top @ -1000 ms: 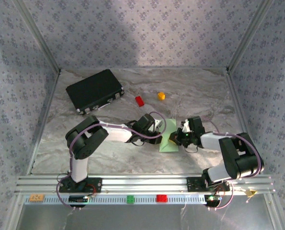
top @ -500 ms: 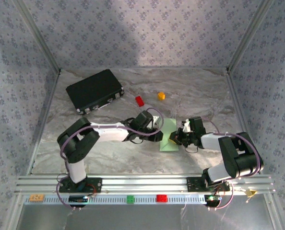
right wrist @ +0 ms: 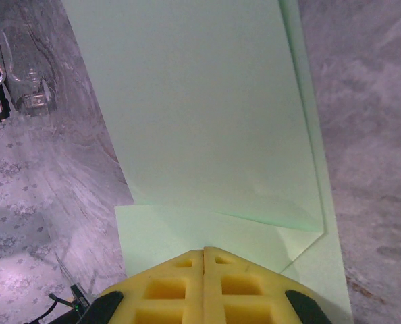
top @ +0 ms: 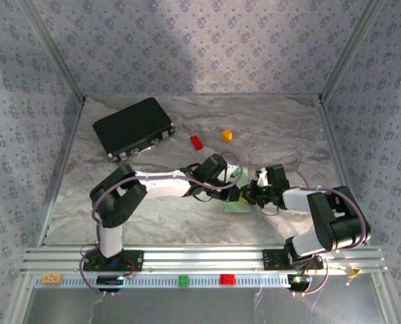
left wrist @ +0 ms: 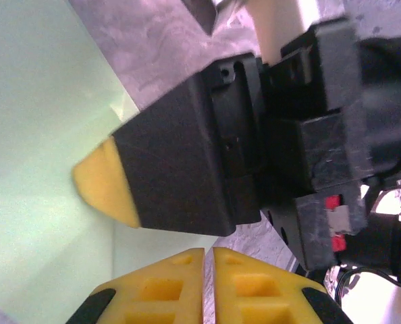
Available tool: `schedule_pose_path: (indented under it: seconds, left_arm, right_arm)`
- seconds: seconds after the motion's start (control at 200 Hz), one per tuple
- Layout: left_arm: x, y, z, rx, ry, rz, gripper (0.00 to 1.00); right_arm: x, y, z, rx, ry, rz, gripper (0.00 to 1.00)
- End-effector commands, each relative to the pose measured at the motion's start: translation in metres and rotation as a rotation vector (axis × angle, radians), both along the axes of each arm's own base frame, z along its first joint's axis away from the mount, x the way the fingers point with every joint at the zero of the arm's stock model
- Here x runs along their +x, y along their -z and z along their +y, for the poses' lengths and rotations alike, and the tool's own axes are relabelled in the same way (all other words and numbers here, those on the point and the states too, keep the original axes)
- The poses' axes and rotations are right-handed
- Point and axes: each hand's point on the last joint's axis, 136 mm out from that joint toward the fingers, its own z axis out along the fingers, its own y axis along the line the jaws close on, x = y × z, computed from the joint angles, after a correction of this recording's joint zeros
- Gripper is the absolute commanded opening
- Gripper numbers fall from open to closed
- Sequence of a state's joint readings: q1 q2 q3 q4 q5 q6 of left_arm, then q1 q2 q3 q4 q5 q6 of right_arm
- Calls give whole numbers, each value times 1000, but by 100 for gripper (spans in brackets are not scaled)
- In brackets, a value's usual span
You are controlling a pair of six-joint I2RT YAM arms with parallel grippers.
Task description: Fold a paper plane with a square sheet of paper (pick it up from the middle)
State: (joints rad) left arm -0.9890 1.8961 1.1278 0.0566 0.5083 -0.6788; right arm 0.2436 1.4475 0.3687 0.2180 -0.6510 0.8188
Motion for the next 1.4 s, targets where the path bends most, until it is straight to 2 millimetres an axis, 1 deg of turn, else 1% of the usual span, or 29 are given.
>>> schedule_pose_path:
  seconds: [0.0, 0.29, 0.435, 0.555, 0.735, 0.845, 1.119, 1.299, 1.394]
  left_arm:
    - [-10, 13, 0, 40, 40, 56, 11]
    - [-11, 28, -1, 63, 45, 88, 10]
    - [-11, 37, 2, 90, 36, 92, 10]
    - [-12, 45, 9, 122, 33, 91, 10]
    - [-16, 52, 17, 150, 36, 92, 10]
    - [-19, 58, 26, 175, 30, 92, 10]
    - [-30, 65, 44, 199, 22, 106, 10]
    - [-39, 59, 52, 192, 22, 107, 10]
    - [-44, 60, 58, 212, 27, 103, 10]
  right_arm:
    - [-12, 22, -14, -73, 29, 75, 1]
    - [-13, 22, -14, -73, 26, 77, 1]
    - [-13, 23, -14, -75, 27, 79, 1]
    - [-13, 23, -14, -77, 24, 78, 1]
    - [-13, 23, -14, -82, 22, 80, 1]
    - [-13, 24, -15, -85, 21, 81, 1]
    - [-13, 25, -15, -87, 22, 85, 1]
    - [-13, 25, -15, -87, 21, 85, 1]
    - [-14, 25, -15, -87, 21, 86, 1]
